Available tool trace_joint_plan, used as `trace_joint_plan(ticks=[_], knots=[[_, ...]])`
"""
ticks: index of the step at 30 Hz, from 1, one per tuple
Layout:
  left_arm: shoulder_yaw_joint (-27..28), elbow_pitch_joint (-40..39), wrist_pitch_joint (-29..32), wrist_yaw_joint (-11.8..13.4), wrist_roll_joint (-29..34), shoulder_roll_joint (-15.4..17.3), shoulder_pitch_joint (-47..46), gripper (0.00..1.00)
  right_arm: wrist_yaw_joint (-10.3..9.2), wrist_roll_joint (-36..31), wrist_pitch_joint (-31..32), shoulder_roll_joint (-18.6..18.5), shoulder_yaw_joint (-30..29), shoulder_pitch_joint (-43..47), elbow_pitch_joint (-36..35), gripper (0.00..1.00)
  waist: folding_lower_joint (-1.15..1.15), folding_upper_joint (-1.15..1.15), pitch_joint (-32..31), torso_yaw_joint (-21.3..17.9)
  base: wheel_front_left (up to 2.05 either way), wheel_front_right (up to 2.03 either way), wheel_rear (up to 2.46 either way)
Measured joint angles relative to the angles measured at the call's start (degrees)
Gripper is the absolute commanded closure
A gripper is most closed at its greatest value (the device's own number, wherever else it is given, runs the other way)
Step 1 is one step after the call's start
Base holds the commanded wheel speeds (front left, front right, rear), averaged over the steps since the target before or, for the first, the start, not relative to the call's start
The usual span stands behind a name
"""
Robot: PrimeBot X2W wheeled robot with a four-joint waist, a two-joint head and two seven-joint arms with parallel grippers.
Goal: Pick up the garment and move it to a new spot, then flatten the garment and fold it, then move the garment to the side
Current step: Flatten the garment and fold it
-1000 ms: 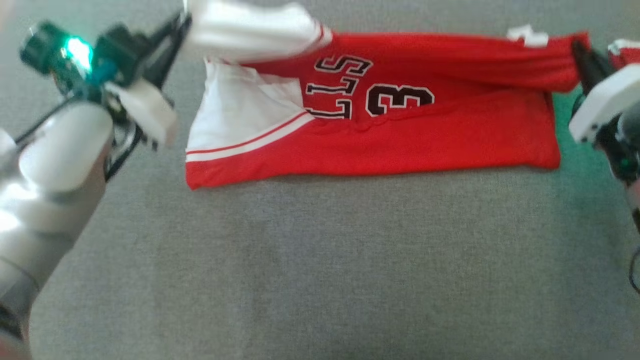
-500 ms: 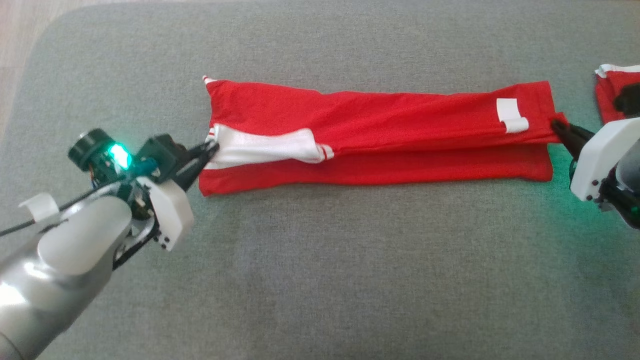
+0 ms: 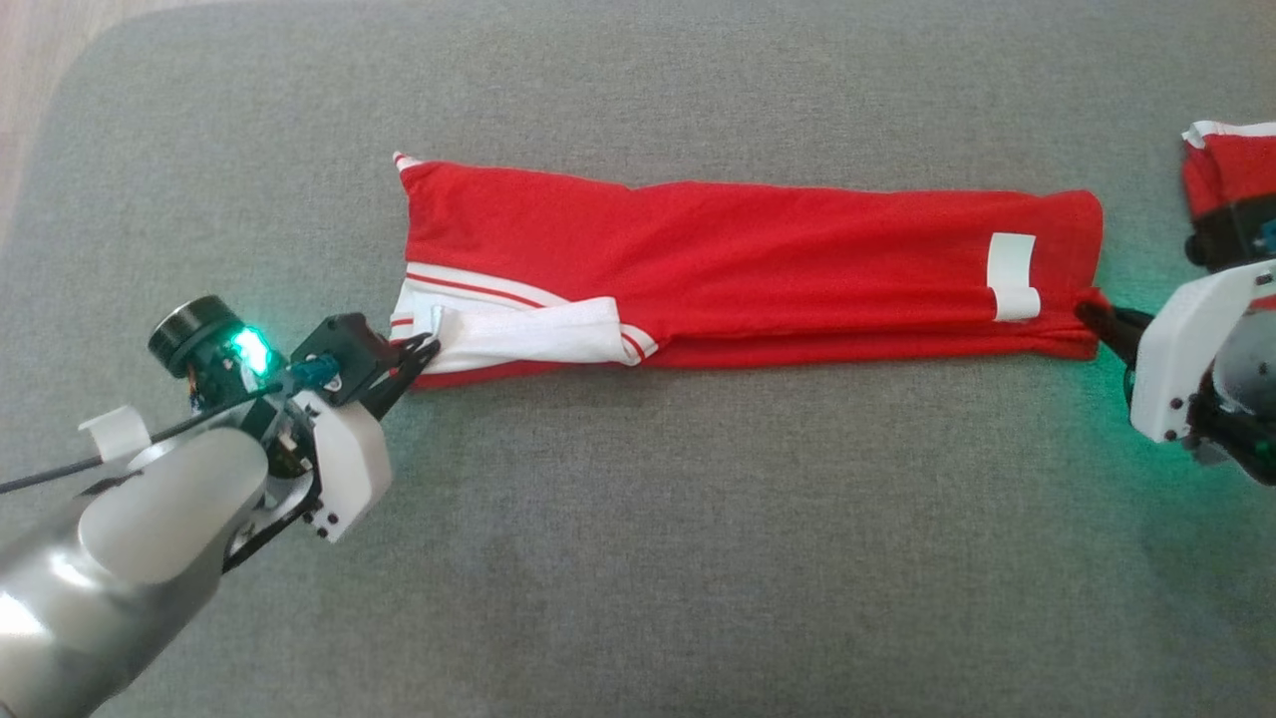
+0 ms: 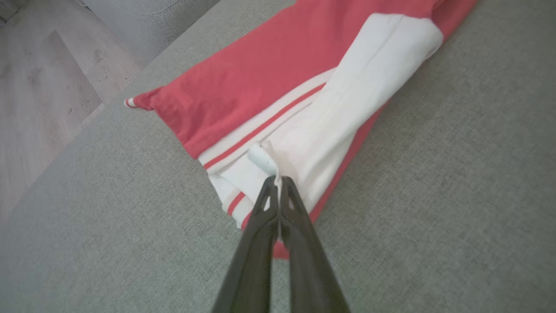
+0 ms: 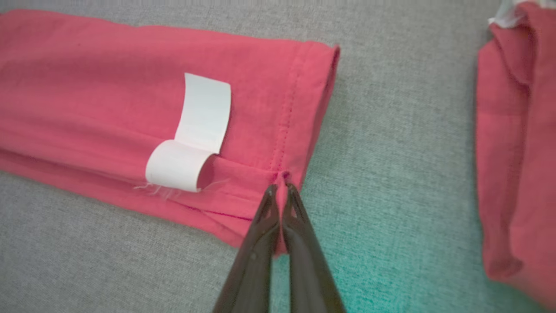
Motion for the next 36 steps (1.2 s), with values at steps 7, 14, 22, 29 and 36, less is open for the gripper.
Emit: trace_joint_plan(ticks=[7, 14, 22, 29, 36], knots=[[0.5, 2.2, -1.9, 3.0, 0.1, -0.9, 0.0, 0.0, 0.0, 0.4, -1.1, 0.1, -1.4, 0.0, 0.2, 0.0, 0.0, 0.0, -0.5, -0.2, 0.0, 0.0, 0.0], [10.2, 3.8, -14.9, 12.5, -4.3, -4.5, 0.0, 0.0, 0.0, 1.8, -13.4, 3.7, -8.2, -1.7, -2.8, 0.0, 0.0, 0.0, -3.1, -0.3, 0.0, 0.0, 0.0], [28.5, -4.6, -17.9, 20.5, -6.2, -9.7, 7.3, 0.0, 0.0, -4.5, -31.8, 12.9, -16.1, 0.0, -2.6, 0.0, 0.0, 0.0, -5.6, -0.4, 0.0, 0.0, 0.0], [43.8, -12.5, -18.1, 21.5, 3.5, -17.9, 24.2, 0.0, 0.0, -13.9, -38.7, 23.4, -26.8, 10.5, -2.0, 0.0, 0.0, 0.0, -7.9, 0.2, 0.0, 0.0, 0.0], [51.6, -13.6, -18.1, 18.3, 11.2, -24.6, 37.0, 0.0, 0.0, -25.4, -38.9, 32.4, -35.2, 23.6, -9.6, 0.0, -0.01, 0.0, -9.7, -0.3, 0.0, 0.0, 0.0]])
